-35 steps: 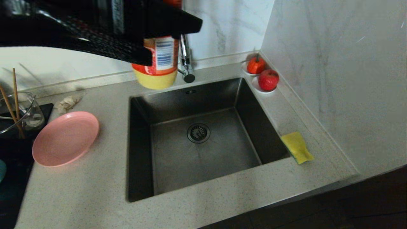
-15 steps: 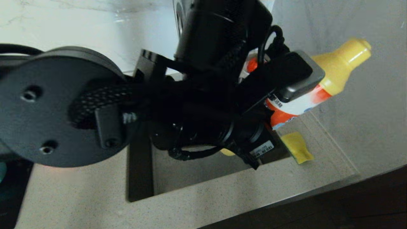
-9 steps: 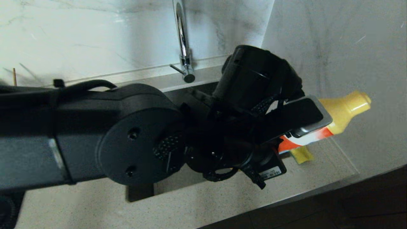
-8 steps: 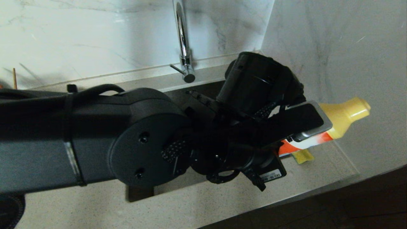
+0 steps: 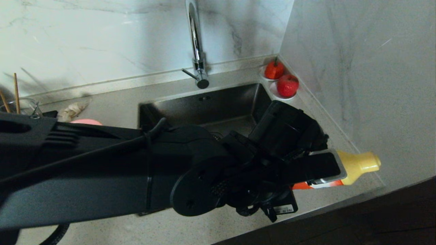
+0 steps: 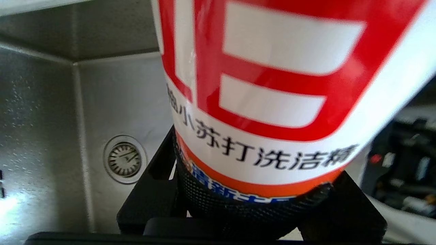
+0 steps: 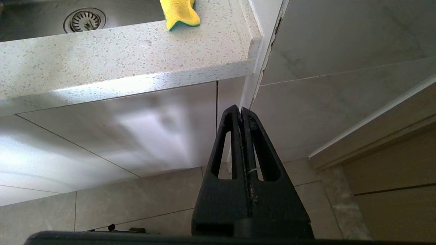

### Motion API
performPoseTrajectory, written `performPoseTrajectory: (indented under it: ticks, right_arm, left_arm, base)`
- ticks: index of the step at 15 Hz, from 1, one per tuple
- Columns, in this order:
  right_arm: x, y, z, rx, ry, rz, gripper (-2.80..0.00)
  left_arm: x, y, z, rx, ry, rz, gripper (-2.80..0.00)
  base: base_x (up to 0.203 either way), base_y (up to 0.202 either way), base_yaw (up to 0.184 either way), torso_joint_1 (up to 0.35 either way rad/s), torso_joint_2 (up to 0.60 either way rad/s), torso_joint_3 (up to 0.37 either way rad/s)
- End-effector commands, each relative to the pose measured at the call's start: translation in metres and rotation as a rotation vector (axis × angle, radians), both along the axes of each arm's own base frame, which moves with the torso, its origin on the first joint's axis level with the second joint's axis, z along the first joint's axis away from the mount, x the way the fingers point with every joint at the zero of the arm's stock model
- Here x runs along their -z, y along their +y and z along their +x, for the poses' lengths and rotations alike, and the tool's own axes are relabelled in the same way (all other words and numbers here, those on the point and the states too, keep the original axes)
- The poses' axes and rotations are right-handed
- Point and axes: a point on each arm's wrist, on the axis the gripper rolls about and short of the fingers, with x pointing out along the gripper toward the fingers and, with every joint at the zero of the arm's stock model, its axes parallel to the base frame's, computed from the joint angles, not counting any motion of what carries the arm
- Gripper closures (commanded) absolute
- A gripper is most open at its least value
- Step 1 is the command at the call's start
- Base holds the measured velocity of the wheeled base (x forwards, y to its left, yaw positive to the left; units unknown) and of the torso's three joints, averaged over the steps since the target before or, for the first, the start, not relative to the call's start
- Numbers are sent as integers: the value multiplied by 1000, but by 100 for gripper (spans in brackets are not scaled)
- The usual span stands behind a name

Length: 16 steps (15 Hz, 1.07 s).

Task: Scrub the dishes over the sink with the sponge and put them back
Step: Squeeze it onto the sponge

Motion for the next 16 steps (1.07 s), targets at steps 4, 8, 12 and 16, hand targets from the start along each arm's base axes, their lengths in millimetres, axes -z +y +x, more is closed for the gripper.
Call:
performPoseTrajectory:
  ticks: [4,8,12,16]
  right_arm:
    - [0,0,0,0,0,0,0]
    - [0,0,0,0,0,0,0]
    - [0,0,0,0,0,0,0]
    - [0,0,0,0,0,0,0]
  left_arm:
    - [18,-7,1,44,-56,118,0]
    - [37,-6,-1,45,-63,207,0]
    - [45,-9,-2,51,-75,250,0]
    - [57,-10,1,-12,-76,358,0]
  base:
    - [0,0,0,0,0,0]
    - [0,0,0,0,0,0]
    - [0,0,0,0,0,0]
    - [0,0,0,0,0,0]
